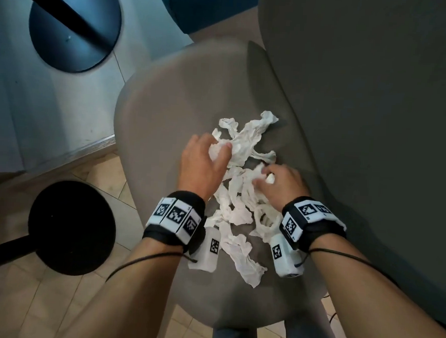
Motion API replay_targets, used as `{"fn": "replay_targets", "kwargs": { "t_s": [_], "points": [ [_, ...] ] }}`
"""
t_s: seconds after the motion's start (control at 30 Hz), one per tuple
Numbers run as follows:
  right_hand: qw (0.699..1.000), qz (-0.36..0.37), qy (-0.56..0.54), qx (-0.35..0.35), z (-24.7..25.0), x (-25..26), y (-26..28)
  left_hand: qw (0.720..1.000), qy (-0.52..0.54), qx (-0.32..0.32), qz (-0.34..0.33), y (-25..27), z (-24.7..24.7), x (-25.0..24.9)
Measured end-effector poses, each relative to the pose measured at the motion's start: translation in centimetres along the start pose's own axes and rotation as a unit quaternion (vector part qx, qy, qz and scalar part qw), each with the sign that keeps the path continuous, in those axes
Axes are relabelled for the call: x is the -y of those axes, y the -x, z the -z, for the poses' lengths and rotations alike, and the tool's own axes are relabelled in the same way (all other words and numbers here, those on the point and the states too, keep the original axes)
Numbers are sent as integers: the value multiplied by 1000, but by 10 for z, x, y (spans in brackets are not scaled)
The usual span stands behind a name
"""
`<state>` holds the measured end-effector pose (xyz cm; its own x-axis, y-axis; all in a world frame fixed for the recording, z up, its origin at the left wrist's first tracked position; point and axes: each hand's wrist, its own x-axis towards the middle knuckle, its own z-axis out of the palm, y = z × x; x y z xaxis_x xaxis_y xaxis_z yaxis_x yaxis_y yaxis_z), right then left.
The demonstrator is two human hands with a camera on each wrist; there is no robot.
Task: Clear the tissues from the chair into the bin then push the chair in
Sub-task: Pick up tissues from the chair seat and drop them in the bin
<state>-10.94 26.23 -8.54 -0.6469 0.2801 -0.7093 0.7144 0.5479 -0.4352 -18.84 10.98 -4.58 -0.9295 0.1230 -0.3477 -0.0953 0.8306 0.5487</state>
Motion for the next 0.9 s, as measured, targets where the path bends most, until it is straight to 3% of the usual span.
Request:
{"fn": "replay_targets", "kwargs": {
  "t_s": [0.07, 0.17, 0.33, 0.47, 0.6, 0.73, 0.9],
  "points": [
    [999, 2, 26, -18, 0, 3, 1, 999, 34, -28, 14, 11, 10, 2],
    [997, -5, -38, -69, 10, 6, 7, 995, 78, -45, 52, 27, 18, 11],
    [978, 35, -99, -178, 35, 8, 29, 977, 175, -25, 122, 57, 24, 13],
    [965, 53, -155, -206, 42, 8, 48, 966, 220, -41, 130, 82, 31, 11],
    [951, 76, -227, -193, 44, 18, 66, 961, 227, -37, 151, 105, 35, 13],
    [939, 66, -326, -86, 44, 29, 79, 944, 265, -53, 187, 127, 36, 21],
    [949, 12, -308, -67, 34, 28, 85, 932, 303, -56, 190, 160, 43, 22]
  ]
}}
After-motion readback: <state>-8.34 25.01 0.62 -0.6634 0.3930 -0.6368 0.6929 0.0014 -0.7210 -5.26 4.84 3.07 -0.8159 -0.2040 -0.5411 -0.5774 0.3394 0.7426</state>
